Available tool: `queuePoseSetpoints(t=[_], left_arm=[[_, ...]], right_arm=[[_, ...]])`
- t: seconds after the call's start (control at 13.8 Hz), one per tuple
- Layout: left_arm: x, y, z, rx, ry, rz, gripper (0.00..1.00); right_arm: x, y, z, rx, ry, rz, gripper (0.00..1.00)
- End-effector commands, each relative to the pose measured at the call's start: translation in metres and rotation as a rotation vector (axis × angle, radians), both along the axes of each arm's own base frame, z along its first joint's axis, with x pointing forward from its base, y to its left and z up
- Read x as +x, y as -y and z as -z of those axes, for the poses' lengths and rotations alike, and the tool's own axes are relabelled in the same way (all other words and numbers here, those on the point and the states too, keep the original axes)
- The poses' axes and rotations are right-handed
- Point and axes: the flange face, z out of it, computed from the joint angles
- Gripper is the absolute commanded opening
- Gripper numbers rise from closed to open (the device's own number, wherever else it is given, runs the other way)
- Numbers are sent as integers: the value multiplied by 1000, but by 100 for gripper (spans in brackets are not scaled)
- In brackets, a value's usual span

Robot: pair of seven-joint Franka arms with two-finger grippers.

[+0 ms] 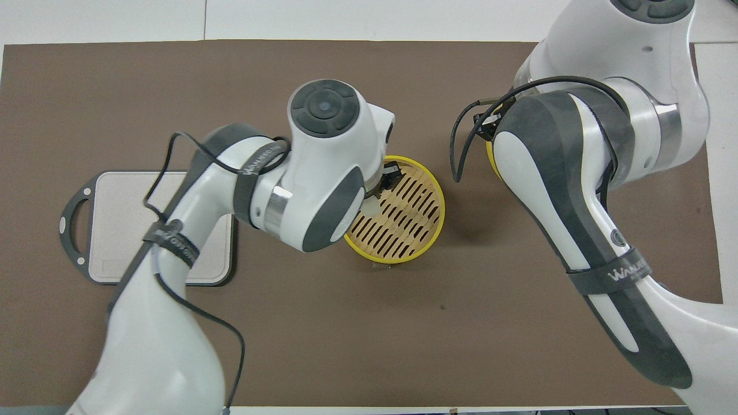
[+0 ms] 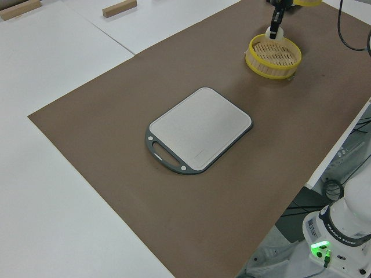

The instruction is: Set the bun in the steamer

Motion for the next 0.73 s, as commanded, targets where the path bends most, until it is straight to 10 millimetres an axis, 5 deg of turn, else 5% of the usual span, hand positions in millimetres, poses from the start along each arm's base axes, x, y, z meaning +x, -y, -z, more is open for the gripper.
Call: queuePoseSetpoints(t=[0.0,0.65], left_arm=[[14,18,31,5,5,-12,38],[-10,20,66,38,25,35,38]], right_arm=[[-3,19,-5,-7,2,-23,0],[-3,23,-1,-8,-4,-18,0]])
